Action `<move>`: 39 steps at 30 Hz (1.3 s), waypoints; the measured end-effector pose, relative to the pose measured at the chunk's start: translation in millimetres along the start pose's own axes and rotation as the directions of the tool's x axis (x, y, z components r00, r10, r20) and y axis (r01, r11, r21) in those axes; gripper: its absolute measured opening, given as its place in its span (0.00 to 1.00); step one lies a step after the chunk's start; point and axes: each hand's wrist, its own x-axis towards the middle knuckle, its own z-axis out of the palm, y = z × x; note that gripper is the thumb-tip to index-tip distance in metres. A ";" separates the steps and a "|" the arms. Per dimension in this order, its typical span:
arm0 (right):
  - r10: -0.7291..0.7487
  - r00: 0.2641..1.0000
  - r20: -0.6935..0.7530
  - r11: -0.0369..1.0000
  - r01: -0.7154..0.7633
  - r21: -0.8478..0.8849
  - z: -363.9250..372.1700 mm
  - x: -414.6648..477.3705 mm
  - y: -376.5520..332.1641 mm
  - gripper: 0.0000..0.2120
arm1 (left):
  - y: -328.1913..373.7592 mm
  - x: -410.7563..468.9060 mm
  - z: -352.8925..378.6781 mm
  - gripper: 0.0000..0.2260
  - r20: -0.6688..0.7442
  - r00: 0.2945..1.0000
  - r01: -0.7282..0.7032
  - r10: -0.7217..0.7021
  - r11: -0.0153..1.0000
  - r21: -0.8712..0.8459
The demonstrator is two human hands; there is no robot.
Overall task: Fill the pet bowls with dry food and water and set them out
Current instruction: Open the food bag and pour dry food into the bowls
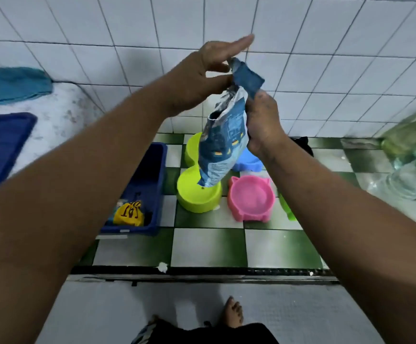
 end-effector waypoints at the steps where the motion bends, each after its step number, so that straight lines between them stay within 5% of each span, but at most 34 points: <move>1: -0.009 0.998 -0.055 1.000 0.007 -0.027 -10.3 3.1 -2.5 0.14 | -2.4 1.1 9.1 0.25 -0.060 0.996 0.062 -0.066 0.996 -0.069; 6: -0.098 0.952 -0.291 0.990 0.062 -0.129 -52.9 12.0 -17.0 0.18 | -35.4 -15.8 71.0 0.09 -0.159 0.880 0.307 -0.446 0.793 -0.525; 9: -0.241 0.868 -0.433 0.953 0.128 -0.275 -78.6 12.3 -26.0 0.19 | -44.1 -33.3 117.1 0.13 -0.018 0.868 0.350 -0.496 0.637 -0.687; 12: -0.375 0.763 -0.527 0.898 0.159 -0.410 -98.3 14.6 -29.1 0.20 | -44.9 -34.6 161.1 0.21 0.051 0.892 0.376 -0.449 0.675 -0.635; 16: -0.501 0.717 -0.485 0.788 0.146 -0.598 -129.5 20.7 -27.6 0.18 | -41.0 -5.5 219.6 0.31 -0.009 0.855 0.422 -0.518 0.706 -0.568; 21: -0.530 0.791 -0.306 0.603 0.098 -0.792 -171.0 46.6 -41.6 0.15 | -34.8 50.2 267.0 0.12 0.106 0.733 0.448 -0.672 0.360 -0.818; 28: -0.441 0.897 -0.017 0.347 0.153 -0.925 -220.1 77.3 -57.4 0.12 | -29.7 98.0 323.7 0.25 0.173 0.603 0.381 -0.779 0.091 -0.920; 33: -0.354 0.928 0.121 0.245 0.217 -0.945 -226.3 96.5 -56.1 0.12 | -37.1 113.6 348.5 0.56 0.251 0.534 0.354 -0.807 -0.056 -0.934; 39: -0.286 0.939 0.189 0.225 0.258 -0.939 -222.7 113.7 -48.2 0.12 | -49.7 117.4 351.2 0.50 0.260 0.588 0.328 -0.766 -0.068 -0.942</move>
